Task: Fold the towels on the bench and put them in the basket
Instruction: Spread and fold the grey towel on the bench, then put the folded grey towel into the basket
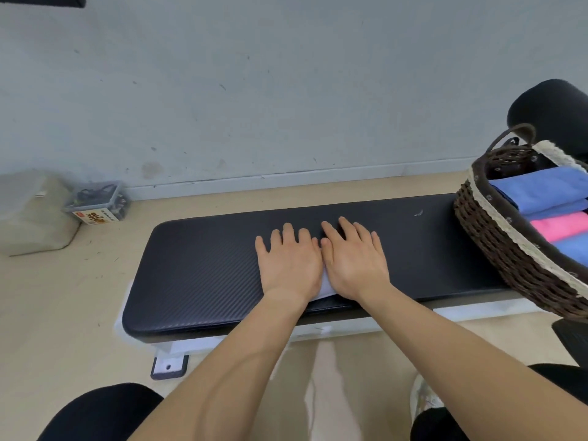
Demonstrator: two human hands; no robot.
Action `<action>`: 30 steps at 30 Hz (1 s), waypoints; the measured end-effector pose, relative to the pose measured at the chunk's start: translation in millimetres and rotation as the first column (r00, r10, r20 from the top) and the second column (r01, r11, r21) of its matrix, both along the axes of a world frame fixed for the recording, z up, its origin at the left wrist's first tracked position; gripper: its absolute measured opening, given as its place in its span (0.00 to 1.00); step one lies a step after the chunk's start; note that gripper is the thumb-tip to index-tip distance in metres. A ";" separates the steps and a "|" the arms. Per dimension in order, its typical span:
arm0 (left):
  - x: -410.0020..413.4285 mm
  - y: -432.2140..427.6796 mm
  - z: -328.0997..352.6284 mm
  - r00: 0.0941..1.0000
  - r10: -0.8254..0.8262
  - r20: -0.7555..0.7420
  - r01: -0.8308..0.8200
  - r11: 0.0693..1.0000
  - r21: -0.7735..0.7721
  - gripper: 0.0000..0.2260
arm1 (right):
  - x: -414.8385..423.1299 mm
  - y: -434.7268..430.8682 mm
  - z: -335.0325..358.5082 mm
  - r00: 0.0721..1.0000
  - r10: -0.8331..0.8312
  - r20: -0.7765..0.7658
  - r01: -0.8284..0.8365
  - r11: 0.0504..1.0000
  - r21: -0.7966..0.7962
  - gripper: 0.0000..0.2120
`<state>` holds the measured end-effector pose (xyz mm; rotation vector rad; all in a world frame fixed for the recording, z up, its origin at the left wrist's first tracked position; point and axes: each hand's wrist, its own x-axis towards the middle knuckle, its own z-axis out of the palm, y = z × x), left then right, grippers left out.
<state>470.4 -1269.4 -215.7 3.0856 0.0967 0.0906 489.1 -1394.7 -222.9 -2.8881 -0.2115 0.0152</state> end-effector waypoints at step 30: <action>10.5 -239.6 156.9 0.883 -0.469 0.002 0.265 0.495 -0.828 0.19 | -62.7 -319.2 190.7 0.895 -0.445 -0.045 0.373 0.689 0.621 0.23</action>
